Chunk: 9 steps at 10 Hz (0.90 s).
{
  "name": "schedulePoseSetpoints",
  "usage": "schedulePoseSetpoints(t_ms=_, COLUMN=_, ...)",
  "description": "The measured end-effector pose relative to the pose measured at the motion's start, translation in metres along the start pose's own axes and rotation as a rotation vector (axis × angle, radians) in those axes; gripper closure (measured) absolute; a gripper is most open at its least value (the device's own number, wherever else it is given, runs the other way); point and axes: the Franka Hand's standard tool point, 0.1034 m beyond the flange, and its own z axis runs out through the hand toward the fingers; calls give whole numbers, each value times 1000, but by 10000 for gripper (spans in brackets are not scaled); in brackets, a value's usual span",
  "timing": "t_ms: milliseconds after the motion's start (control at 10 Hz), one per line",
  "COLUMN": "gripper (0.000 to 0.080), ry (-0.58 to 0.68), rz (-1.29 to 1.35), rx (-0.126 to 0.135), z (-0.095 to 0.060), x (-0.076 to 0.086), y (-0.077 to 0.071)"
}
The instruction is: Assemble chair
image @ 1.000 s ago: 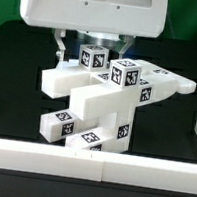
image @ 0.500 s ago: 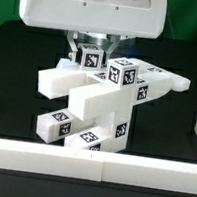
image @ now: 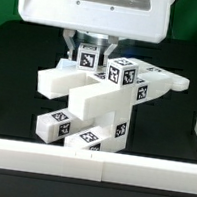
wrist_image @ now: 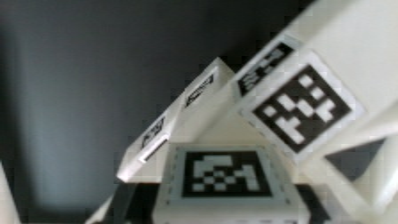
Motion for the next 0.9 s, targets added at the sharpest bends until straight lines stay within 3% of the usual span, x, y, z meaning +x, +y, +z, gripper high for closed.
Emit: schedulePoseSetpoints(t_ms=900, gripper=528, ry=-19, rz=860, rx=13, z=1, x=-1, y=-2)
